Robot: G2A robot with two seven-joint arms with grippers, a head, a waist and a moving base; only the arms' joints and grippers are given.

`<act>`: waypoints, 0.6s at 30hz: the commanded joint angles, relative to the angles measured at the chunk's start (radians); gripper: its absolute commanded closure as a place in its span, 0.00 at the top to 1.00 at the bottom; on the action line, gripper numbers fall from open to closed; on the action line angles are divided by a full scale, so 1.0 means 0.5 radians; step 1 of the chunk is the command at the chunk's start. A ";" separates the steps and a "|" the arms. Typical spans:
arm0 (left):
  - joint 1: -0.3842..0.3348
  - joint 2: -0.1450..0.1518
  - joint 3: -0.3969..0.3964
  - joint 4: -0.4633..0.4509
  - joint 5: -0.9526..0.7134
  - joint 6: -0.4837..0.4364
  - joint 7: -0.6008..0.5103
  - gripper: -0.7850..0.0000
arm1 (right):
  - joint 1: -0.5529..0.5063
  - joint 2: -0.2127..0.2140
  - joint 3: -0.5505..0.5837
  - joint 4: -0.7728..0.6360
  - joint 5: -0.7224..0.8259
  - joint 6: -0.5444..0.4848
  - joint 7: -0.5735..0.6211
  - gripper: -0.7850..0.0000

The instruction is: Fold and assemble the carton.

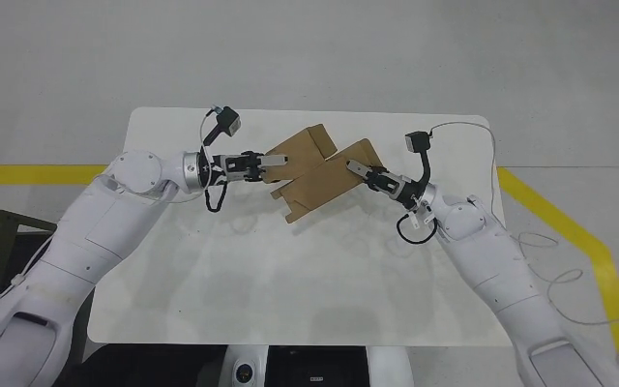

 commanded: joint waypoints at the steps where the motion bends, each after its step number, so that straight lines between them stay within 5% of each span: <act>1: 0.004 -0.007 -0.004 0.007 0.046 -0.011 0.012 0.61 | -0.001 -0.002 0.004 0.001 -0.002 -0.001 0.003 0.00; 6: 0.016 -0.026 -0.017 0.030 0.122 0.005 0.047 0.41 | -0.006 -0.008 0.014 0.000 -0.002 -0.005 0.011 0.00; 15: 0.032 -0.057 -0.042 0.070 0.211 0.042 0.060 0.23 | -0.015 -0.019 0.029 0.001 -0.012 -0.005 0.020 0.00; 18: 0.034 -0.067 -0.054 0.079 0.226 0.050 0.057 0.04 | -0.021 -0.021 0.035 0.001 -0.019 -0.006 0.024 0.00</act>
